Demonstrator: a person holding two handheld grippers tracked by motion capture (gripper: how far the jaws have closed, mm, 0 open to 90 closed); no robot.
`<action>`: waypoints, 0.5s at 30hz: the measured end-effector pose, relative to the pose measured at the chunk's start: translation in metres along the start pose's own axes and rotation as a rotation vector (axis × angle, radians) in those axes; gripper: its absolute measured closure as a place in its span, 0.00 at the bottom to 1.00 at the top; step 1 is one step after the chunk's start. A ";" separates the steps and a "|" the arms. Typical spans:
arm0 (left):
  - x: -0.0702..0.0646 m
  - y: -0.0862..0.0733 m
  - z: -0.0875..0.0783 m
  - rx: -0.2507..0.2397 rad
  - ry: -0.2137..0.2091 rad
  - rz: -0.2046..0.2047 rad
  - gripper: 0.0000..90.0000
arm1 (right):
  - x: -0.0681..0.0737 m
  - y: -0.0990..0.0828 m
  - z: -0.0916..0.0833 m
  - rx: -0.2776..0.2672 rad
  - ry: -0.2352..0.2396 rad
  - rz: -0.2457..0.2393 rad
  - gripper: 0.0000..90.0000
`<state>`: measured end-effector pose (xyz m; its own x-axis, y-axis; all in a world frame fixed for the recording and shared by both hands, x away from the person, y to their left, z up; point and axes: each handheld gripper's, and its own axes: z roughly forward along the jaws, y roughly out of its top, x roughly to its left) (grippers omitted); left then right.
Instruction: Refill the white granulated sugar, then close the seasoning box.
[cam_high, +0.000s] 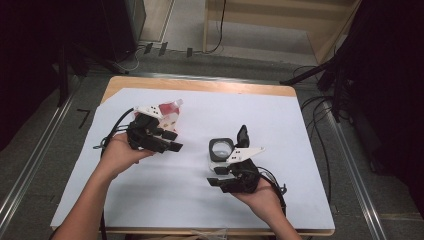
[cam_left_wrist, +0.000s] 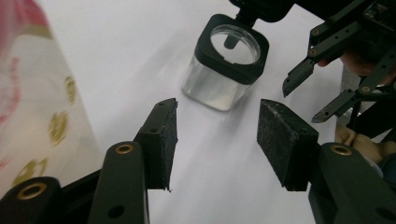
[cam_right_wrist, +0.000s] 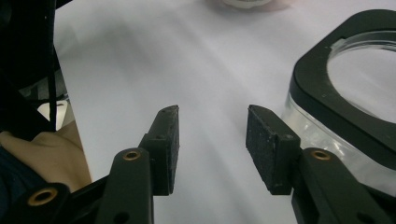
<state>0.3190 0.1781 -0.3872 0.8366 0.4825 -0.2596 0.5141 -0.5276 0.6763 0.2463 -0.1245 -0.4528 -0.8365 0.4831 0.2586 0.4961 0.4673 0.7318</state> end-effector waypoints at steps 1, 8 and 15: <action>0.001 -0.001 -0.003 -0.004 0.008 -0.001 0.53 | 0.000 0.000 0.002 0.002 0.002 -0.002 0.61; 0.011 -0.009 -0.021 -0.030 0.037 -0.033 0.53 | 0.002 0.002 0.008 0.015 0.010 -0.012 0.60; 0.017 -0.019 -0.037 -0.032 0.074 -0.068 0.53 | 0.001 0.003 0.011 0.018 0.020 -0.005 0.60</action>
<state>0.3169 0.2224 -0.3789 0.7832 0.5673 -0.2543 0.5615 -0.4699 0.6811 0.2500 -0.1145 -0.4574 -0.8435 0.4658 0.2674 0.4956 0.4831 0.7218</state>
